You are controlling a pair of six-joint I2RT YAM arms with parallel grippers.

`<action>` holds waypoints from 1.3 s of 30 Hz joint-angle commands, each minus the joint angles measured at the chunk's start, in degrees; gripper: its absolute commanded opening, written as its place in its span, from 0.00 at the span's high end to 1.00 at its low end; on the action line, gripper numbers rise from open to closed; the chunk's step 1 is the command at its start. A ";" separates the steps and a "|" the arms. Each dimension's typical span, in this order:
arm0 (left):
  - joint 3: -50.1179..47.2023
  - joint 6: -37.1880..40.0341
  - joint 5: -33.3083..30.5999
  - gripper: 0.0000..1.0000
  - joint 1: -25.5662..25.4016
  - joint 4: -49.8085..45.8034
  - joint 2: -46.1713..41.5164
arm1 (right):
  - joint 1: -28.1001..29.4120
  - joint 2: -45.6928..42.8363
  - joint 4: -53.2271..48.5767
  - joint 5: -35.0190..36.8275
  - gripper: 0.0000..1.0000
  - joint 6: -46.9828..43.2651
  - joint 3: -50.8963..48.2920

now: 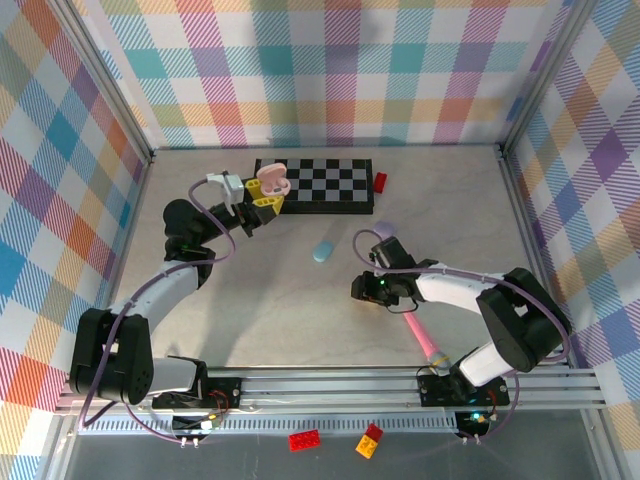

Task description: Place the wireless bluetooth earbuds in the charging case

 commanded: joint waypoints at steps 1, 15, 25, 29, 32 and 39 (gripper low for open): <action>0.15 2.17 -0.30 0.65 -0.55 -0.52 -1.94 | 1.95 -0.96 1.15 -1.76 0.58 1.45 -0.89; 0.95 2.64 -0.80 0.65 -0.55 -1.16 -0.99 | 5.47 -7.05 -15.61 7.68 0.52 -9.66 5.73; -0.10 -0.76 -1.47 0.65 4.96 3.75 0.70 | 19.86 6.09 -37.40 38.92 0.52 -25.83 23.57; -0.19 -0.57 -1.53 0.65 5.16 2.88 0.30 | 22.49 12.56 -38.28 44.34 0.53 -29.69 27.97; -0.36 -0.33 -1.54 0.65 5.16 2.13 -0.25 | 22.82 14.92 -37.69 44.60 0.58 -30.76 29.12; -0.10 1.72 -1.45 0.65 5.15 -1.08 -1.44 | 22.79 17.03 -36.32 44.09 0.66 -32.21 29.42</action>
